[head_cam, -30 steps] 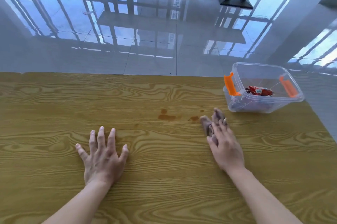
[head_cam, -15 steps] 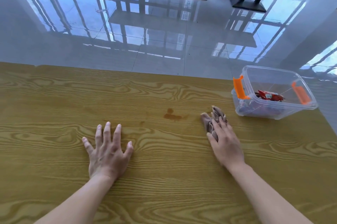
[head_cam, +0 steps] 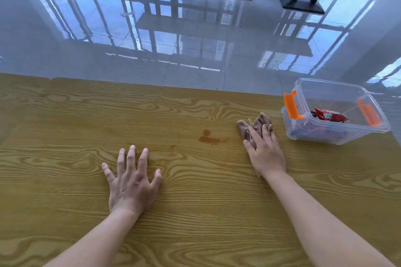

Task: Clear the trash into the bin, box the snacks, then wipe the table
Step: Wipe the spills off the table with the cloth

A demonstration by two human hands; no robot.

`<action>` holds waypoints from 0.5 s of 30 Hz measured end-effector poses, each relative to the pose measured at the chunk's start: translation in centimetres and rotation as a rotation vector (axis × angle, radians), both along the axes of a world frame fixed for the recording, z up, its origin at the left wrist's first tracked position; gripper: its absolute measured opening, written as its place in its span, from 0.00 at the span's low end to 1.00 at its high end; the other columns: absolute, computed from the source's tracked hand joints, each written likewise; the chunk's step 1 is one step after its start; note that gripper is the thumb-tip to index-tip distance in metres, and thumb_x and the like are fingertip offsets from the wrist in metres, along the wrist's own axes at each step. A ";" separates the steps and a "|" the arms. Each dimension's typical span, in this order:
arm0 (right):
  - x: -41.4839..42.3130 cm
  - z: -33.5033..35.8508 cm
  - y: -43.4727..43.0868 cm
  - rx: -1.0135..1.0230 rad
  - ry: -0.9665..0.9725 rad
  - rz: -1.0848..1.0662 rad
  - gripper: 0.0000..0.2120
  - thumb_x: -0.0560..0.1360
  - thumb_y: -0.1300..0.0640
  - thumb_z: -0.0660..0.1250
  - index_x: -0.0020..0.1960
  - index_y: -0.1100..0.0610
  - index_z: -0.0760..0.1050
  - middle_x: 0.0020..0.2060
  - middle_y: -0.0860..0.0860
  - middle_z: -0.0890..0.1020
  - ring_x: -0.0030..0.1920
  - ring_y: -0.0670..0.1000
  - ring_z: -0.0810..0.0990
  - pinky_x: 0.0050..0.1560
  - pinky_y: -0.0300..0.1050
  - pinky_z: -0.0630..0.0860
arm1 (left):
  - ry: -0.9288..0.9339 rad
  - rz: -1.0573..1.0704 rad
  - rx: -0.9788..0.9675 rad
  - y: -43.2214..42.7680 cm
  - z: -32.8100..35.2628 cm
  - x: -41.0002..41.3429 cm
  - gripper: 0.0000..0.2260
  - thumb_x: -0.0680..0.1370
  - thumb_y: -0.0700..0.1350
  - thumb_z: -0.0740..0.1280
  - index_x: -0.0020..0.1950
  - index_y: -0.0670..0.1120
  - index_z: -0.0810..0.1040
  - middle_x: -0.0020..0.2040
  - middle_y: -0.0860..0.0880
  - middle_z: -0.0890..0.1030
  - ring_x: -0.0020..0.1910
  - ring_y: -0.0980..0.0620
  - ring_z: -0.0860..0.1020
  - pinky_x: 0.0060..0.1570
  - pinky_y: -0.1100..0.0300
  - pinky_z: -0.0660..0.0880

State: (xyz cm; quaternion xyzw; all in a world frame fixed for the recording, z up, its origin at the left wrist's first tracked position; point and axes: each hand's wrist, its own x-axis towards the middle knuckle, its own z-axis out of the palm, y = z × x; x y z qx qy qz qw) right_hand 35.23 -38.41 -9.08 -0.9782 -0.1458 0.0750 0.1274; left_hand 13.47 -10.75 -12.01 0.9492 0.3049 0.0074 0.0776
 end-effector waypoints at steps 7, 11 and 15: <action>-13.2 -2.2 -2.2 0.063 -0.131 0.474 0.27 0.80 0.41 0.57 0.77 0.48 0.61 0.79 0.51 0.55 0.79 0.57 0.51 0.77 0.54 0.53 | -0.003 -0.001 -0.014 -0.1 0.4 0.0 0.33 0.74 0.67 0.49 0.77 0.54 0.58 0.79 0.46 0.55 0.78 0.45 0.47 0.71 0.32 0.42; -8.2 -1.8 -1.4 0.048 -0.171 0.402 0.24 0.81 0.47 0.59 0.75 0.53 0.66 0.77 0.52 0.63 0.78 0.55 0.55 0.75 0.55 0.59 | 0.007 0.003 -0.009 0.0 0.2 0.0 0.33 0.74 0.67 0.49 0.77 0.54 0.57 0.79 0.46 0.55 0.78 0.46 0.46 0.72 0.32 0.42; -2.9 -0.5 4.1 0.005 -0.073 0.059 0.26 0.82 0.46 0.56 0.78 0.51 0.59 0.78 0.54 0.58 0.79 0.58 0.51 0.78 0.53 0.48 | 0.001 0.007 -0.013 0.0 0.3 0.0 0.33 0.74 0.67 0.49 0.77 0.54 0.56 0.79 0.47 0.54 0.78 0.46 0.46 0.72 0.32 0.41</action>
